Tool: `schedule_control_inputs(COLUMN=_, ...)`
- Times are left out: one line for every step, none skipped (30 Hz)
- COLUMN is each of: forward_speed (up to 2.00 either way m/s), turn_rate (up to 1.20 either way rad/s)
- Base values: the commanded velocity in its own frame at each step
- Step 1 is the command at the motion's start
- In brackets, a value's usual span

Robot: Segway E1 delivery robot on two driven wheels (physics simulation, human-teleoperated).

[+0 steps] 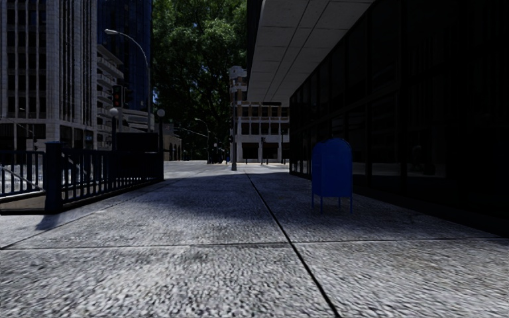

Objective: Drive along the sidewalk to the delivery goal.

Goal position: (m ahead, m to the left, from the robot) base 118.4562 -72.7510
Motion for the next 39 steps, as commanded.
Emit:
schedule_control_inputs(forward_speed=2.0, turn_rate=0.0)
schedule_control_inputs(forward_speed=2.0, turn_rate=0.0)
schedule_control_inputs(forward_speed=2.0, turn_rate=0.0)
schedule_control_inputs(forward_speed=2.0, turn_rate=0.0)
schedule_control_inputs(forward_speed=2.0, turn_rate=0.0)
schedule_control_inputs(forward_speed=2.0, turn_rate=0.0)
schedule_control_inputs(forward_speed=2.0, turn_rate=0.0)
schedule_control_inputs(forward_speed=2.0, turn_rate=0.0)
schedule_control_inputs(forward_speed=2.0, turn_rate=0.0)
schedule_control_inputs(forward_speed=2.0, turn_rate=0.0)
schedule_control_inputs(forward_speed=2.0, turn_rate=0.0)
schedule_control_inputs(forward_speed=2.0, turn_rate=0.0)
schedule_control_inputs(forward_speed=2.0, turn_rate=0.0)
schedule_control_inputs(forward_speed=2.0, turn_rate=0.0)
schedule_control_inputs(forward_speed=2.0, turn_rate=0.0)
schedule_control_inputs(forward_speed=2.0, turn_rate=0.0)
schedule_control_inputs(forward_speed=2.0, turn_rate=0.0)
schedule_control_inputs(forward_speed=2.0, turn_rate=0.0)
schedule_control_inputs(forward_speed=2.0, turn_rate=0.0)
schedule_control_inputs(forward_speed=2.0, turn_rate=0.0)
schedule_control_inputs(forward_speed=2.0, turn_rate=0.0)
schedule_control_inputs(forward_speed=2.0, turn_rate=0.0)
schedule_control_inputs(forward_speed=2.0, turn_rate=0.0)
schedule_control_inputs(forward_speed=2.0, turn_rate=0.0)
schedule_control_inputs(forward_speed=2.0, turn_rate=0.0)
schedule_control_inputs(forward_speed=2.0, turn_rate=0.0)
schedule_control_inputs(forward_speed=2.0, turn_rate=0.0)
schedule_control_inputs(forward_speed=2.0, turn_rate=0.0)
schedule_control_inputs(forward_speed=2.0, turn_rate=0.0)
schedule_control_inputs(forward_speed=2.0, turn_rate=0.0)
schedule_control_inputs(forward_speed=2.0, turn_rate=0.0)
schedule_control_inputs(forward_speed=2.0, turn_rate=0.0)
schedule_control_inputs(forward_speed=2.0, turn_rate=0.0)
schedule_control_inputs(forward_speed=2.0, turn_rate=0.0)
schedule_control_inputs(forward_speed=2.0, turn_rate=0.0)
schedule_control_inputs(forward_speed=2.0, turn_rate=0.0)
schedule_control_inputs(forward_speed=2.0, turn_rate=0.0)
schedule_control_inputs(forward_speed=2.0, turn_rate=0.0)
schedule_control_inputs(forward_speed=2.0, turn_rate=0.0)
